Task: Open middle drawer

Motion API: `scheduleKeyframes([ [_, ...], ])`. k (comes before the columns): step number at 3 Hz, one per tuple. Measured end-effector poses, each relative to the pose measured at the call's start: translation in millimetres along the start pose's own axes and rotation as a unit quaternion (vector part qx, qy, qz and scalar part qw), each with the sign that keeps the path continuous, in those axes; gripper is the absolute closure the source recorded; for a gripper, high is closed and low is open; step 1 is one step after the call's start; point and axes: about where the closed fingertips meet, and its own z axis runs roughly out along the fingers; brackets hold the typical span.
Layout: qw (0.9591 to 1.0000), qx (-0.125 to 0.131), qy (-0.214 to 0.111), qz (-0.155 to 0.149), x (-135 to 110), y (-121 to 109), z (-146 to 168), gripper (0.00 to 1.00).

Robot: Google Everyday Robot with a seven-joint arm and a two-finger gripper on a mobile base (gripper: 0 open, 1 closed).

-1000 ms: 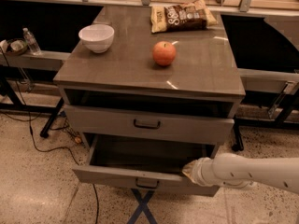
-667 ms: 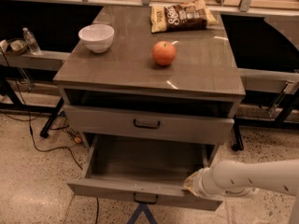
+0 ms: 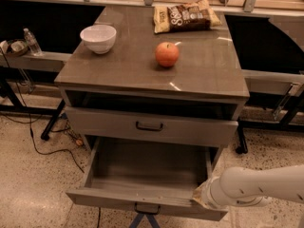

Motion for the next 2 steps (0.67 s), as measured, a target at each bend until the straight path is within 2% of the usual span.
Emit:
scheduleKeyframes([
  [1,0.9998,-0.004,0.017,-0.010,7,9,-16,1.00],
  [2,0.9986,-0.026,0.041,-0.022,18,29,-25,1.00],
])
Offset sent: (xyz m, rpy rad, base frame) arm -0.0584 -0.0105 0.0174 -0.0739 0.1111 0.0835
